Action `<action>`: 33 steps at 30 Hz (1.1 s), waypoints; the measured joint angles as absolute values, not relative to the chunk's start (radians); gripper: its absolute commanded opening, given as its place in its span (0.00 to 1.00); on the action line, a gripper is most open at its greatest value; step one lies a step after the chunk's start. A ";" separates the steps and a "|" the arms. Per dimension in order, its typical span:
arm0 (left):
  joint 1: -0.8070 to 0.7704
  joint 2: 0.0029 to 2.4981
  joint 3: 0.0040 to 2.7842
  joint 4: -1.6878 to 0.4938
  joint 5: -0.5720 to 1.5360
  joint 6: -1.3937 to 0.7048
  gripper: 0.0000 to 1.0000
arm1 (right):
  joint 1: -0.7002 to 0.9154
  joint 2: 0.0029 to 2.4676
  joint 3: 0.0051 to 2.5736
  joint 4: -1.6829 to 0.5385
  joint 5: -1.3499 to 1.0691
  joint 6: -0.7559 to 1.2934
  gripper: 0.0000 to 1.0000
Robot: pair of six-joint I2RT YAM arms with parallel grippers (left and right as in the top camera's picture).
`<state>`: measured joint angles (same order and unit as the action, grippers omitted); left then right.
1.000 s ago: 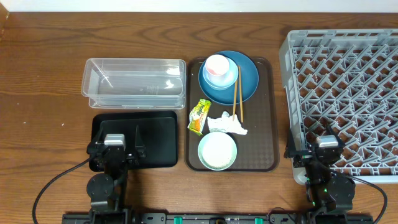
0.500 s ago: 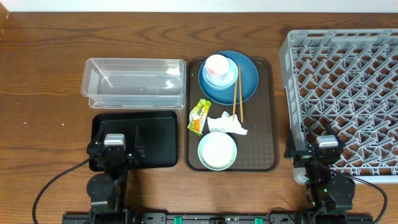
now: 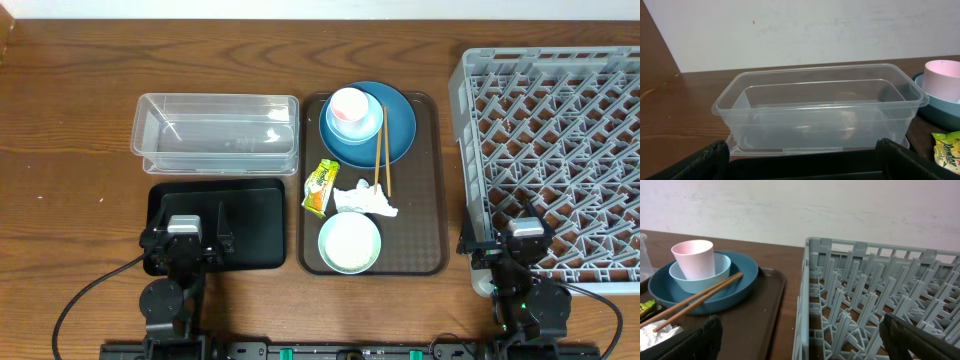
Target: Sort waste into correct bins and load items into the dishwasher rack
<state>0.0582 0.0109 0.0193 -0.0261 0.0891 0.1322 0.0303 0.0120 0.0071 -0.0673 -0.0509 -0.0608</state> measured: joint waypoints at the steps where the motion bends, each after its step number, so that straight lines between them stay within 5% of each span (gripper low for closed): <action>1: 0.058 0.011 0.019 -0.027 0.089 0.132 0.96 | 0.030 0.012 0.007 -0.067 -0.051 -0.061 0.99; 24: 0.058 0.011 0.019 -0.019 0.118 0.057 0.96 | 0.030 0.012 0.007 -0.067 -0.051 -0.060 0.99; 33: 0.058 0.011 0.022 -0.011 0.277 -0.004 0.96 | 0.030 0.012 0.007 -0.067 -0.051 -0.060 0.99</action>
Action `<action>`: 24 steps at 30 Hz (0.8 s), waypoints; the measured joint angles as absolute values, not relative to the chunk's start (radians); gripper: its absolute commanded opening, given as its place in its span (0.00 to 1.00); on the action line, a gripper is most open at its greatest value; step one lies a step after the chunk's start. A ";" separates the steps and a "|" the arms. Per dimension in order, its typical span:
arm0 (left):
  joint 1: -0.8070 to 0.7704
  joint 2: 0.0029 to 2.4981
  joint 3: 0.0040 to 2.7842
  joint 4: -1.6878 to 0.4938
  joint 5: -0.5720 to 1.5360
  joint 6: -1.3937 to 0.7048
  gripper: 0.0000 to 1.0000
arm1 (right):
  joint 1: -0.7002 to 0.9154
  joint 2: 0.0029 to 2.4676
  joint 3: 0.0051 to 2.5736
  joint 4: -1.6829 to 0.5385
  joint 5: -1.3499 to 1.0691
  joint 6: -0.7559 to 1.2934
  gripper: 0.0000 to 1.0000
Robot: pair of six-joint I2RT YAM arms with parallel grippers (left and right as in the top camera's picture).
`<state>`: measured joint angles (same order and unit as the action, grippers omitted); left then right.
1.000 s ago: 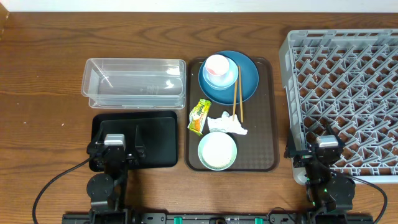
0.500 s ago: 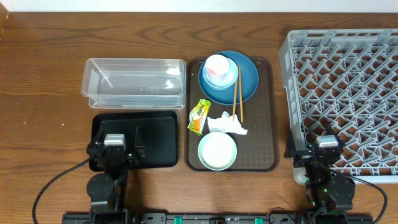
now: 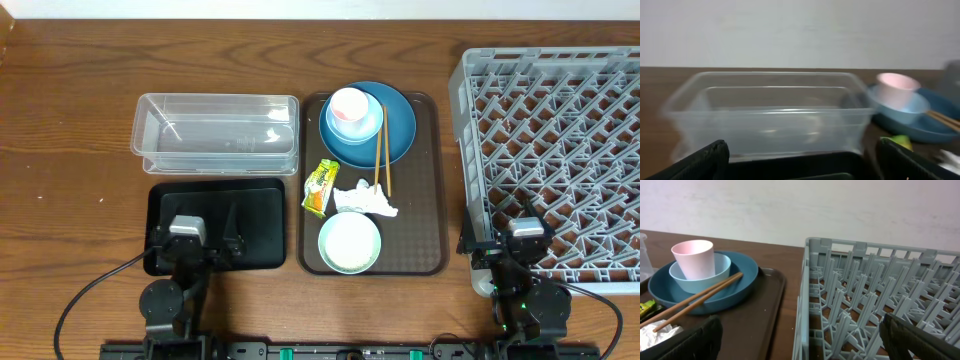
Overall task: Sort waste into correct bins and load items into the dishwasher rack
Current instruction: 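Move the left gripper over the brown tray toward the white tissue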
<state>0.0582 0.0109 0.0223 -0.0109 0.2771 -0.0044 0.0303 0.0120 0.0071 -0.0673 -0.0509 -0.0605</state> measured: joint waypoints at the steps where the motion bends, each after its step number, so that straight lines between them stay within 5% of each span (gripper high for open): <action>1: 0.058 0.011 0.028 -0.019 0.311 -0.016 0.96 | 0.030 0.012 0.007 -0.067 -0.051 -0.060 0.99; 13: 0.058 0.058 0.226 -0.183 0.508 -0.217 0.96 | 0.030 0.012 0.007 -0.067 -0.051 -0.060 0.99; 24: 0.058 0.590 0.810 -0.638 0.624 -0.244 0.96 | 0.030 0.012 0.007 -0.067 -0.051 -0.060 0.99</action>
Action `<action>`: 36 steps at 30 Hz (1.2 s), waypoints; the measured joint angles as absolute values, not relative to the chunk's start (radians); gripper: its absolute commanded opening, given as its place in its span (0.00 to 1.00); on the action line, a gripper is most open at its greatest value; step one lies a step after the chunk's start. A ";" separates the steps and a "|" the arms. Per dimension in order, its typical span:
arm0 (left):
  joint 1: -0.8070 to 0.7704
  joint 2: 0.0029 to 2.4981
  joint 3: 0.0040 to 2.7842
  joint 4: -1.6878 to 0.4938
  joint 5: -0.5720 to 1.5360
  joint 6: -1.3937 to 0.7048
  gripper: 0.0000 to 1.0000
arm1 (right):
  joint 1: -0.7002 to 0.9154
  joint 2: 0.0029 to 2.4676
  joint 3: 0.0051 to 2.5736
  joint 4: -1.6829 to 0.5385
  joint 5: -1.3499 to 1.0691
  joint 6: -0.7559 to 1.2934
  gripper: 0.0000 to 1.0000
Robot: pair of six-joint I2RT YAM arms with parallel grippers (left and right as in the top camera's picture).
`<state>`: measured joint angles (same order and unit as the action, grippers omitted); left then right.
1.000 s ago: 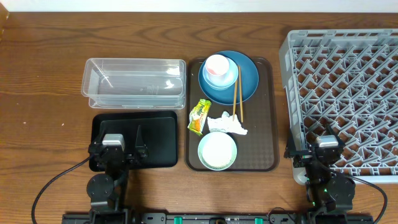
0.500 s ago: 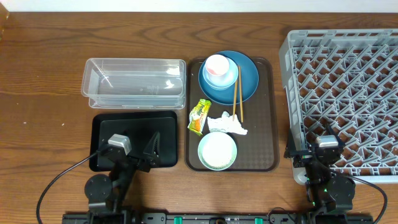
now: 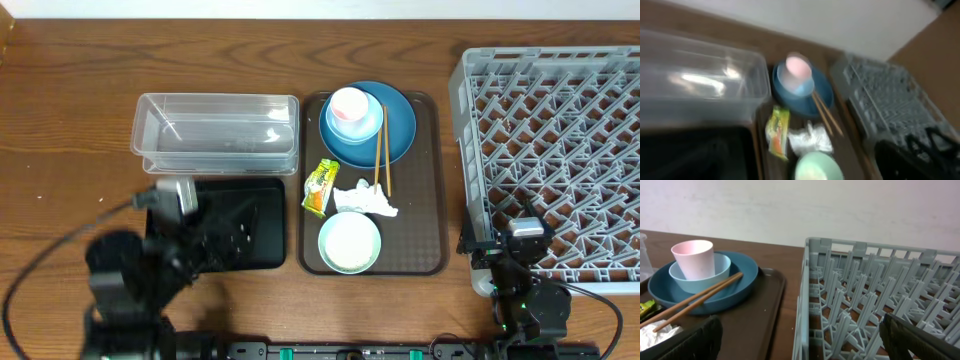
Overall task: Sort waste into correct bins and load items into the dishwasher rack
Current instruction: 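Move the left gripper over the brown tray toward the white tissue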
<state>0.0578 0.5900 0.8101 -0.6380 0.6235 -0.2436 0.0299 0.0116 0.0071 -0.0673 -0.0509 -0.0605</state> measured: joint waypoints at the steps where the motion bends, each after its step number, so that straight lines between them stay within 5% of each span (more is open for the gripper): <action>1: 0.058 0.647 0.867 -0.707 0.629 -0.239 0.96 | 0.030 0.012 0.007 -0.067 -0.051 -0.060 0.99; 5: 0.058 0.853 1.052 -0.907 0.629 -0.220 0.96 | 0.030 0.012 0.007 -0.067 -0.051 -0.061 0.99; 17: 0.049 1.123 1.120 -0.917 0.668 -0.205 0.95 | 0.017 0.012 0.007 -0.067 -0.051 -0.060 0.99; 25: -0.134 1.144 1.120 -0.888 0.644 -0.214 0.74 | -0.006 0.012 0.007 -0.067 -0.050 -0.060 0.99; 36: -0.563 1.231 1.120 -0.743 0.223 -0.372 0.37 | -0.006 0.012 0.007 -0.067 -0.050 -0.060 0.99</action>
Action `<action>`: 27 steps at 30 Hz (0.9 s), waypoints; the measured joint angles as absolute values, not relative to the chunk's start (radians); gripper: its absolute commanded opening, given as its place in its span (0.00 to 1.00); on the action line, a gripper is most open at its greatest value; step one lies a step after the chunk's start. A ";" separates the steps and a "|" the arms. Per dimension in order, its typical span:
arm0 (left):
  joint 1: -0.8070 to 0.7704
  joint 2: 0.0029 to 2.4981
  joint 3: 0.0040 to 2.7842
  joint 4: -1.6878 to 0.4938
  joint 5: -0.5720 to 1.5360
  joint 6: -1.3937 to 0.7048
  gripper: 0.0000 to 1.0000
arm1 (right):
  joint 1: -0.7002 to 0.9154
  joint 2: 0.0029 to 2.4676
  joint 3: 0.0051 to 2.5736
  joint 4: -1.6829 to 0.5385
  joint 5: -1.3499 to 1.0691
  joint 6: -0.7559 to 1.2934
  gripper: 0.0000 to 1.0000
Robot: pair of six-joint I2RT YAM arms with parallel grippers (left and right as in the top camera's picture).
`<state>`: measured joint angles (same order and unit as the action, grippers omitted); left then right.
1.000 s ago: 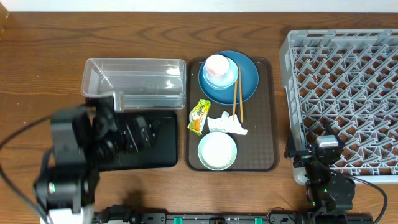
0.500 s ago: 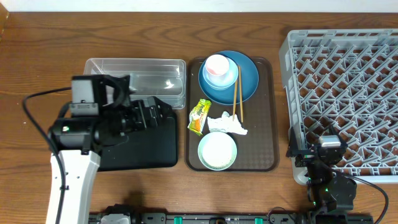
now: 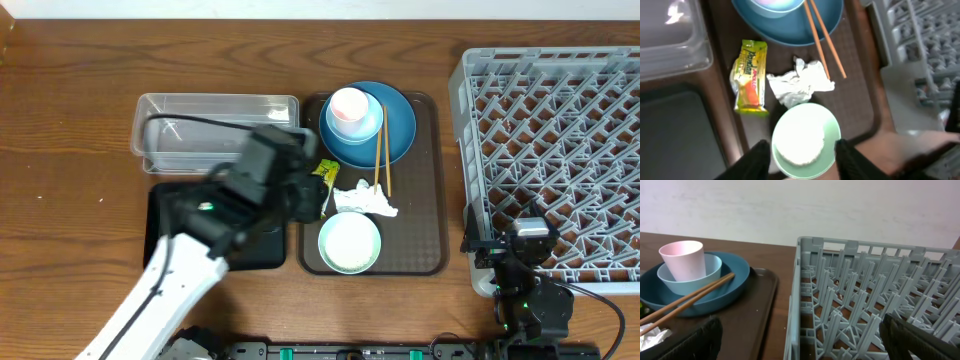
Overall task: Sort waste into correct bins and load items into the dishwasher rack
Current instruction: 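Move the left gripper over the brown tray toward the white tissue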
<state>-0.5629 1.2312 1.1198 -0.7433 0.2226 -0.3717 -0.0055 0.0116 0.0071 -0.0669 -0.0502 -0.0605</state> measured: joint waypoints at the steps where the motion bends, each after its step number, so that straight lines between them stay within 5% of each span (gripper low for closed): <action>1: -0.596 1.252 1.120 -0.730 0.185 -0.380 0.33 | -0.006 0.012 0.007 -0.067 -0.050 -0.061 0.99; 5: -0.671 1.331 1.120 -0.680 0.088 -0.398 0.27 | -0.006 0.012 0.007 -0.067 -0.050 -0.061 0.99; 27: -0.698 1.614 1.120 -0.525 0.036 -0.498 0.33 | -0.006 0.012 0.007 -0.067 -0.050 -0.061 0.99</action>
